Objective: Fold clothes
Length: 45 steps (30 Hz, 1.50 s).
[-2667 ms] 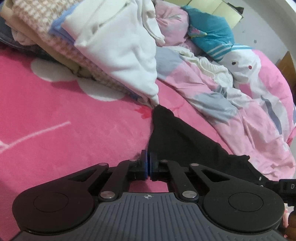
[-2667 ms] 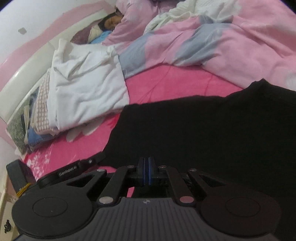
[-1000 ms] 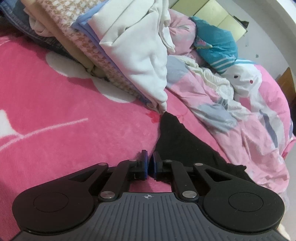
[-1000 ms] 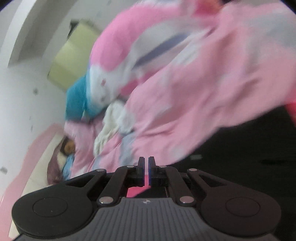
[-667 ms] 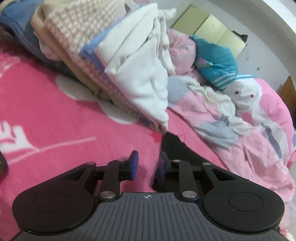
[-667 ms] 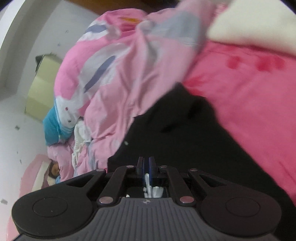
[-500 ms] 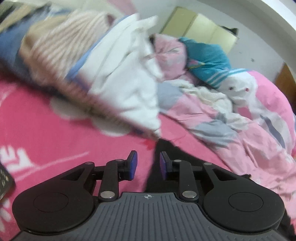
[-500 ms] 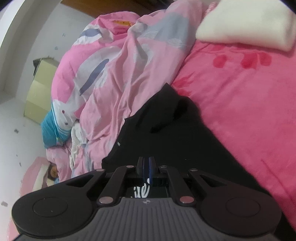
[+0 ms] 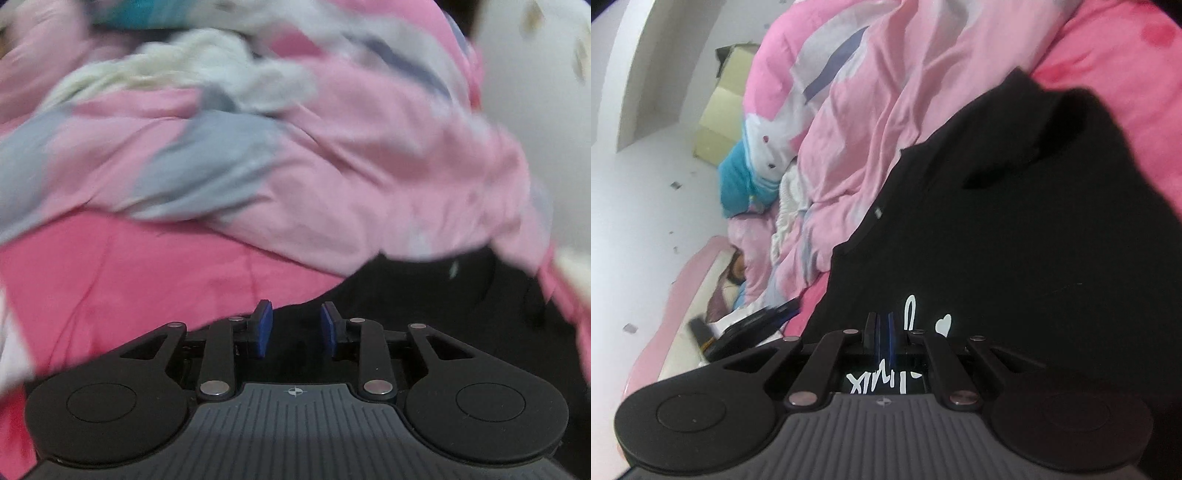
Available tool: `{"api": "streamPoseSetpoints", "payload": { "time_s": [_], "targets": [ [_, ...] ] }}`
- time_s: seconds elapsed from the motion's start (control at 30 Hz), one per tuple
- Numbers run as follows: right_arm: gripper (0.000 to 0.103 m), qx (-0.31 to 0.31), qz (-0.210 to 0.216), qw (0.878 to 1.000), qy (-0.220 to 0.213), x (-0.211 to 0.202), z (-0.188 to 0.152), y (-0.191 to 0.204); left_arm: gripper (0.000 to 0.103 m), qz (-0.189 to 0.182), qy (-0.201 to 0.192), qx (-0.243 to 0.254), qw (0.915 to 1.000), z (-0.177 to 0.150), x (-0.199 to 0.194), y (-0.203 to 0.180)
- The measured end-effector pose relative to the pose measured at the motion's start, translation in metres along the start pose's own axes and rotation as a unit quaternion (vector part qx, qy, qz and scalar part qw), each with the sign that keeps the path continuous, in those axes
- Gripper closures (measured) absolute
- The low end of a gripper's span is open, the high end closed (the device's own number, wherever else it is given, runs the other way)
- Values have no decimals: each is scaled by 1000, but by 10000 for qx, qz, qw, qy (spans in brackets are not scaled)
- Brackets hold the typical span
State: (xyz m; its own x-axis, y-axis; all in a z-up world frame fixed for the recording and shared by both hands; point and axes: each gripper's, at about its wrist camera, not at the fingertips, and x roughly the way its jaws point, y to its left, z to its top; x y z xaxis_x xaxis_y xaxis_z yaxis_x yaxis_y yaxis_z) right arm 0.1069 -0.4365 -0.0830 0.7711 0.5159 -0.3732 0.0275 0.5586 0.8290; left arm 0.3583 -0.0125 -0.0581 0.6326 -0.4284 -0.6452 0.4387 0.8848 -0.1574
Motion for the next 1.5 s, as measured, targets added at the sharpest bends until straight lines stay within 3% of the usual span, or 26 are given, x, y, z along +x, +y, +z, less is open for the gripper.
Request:
{"api": "streamPoseSetpoints", "payload": {
  "time_s": [0.07, 0.2, 0.67, 0.73, 0.8, 0.83, 1.0, 1.13, 1.27, 1.4, 1.5],
  "targets": [
    [98, -77, 63, 9999, 47, 4, -2, -3, 73, 16, 29, 457, 9989, -2, 15, -8],
    [98, -219, 130, 9997, -13, -1, -2, -5, 73, -36, 111, 861, 9962, -12, 31, -15],
    [98, 42, 94, 9999, 121, 3, -7, -21, 76, -572, 60, 1028, 9930, -19, 33, -7],
    [98, 72, 71, 9999, 120, 3, -7, -23, 79, -495, -2, 1056, 9932, -21, 34, -9],
    [98, 101, 54, 9999, 110, 4, -7, -24, 97, -350, -115, 1103, 9932, -22, 34, -11],
    [98, 111, 53, 9999, 105, 3, -7, -24, 99, -265, -188, 1105, 9933, -22, 34, -12],
    [98, 125, 73, 9998, 107, 2, -8, -26, 101, 123, -487, 1091, 9928, -24, 35, -12],
    [98, 133, 98, 9998, 114, 2, -8, -28, 100, 254, -495, 1060, 9928, -26, 39, -13],
    [99, 149, 114, 9998, 99, 1, -8, -29, 93, 375, -519, 791, 9948, -20, 41, -11],
    [99, 139, 130, 9998, 83, 1, -9, -30, 90, 476, -597, -175, 9969, -8, 43, 11],
    [99, 169, 171, 9997, 81, 1, -8, -31, 90, 617, -671, -1145, 9892, -1, 39, 36]
  ]
}}
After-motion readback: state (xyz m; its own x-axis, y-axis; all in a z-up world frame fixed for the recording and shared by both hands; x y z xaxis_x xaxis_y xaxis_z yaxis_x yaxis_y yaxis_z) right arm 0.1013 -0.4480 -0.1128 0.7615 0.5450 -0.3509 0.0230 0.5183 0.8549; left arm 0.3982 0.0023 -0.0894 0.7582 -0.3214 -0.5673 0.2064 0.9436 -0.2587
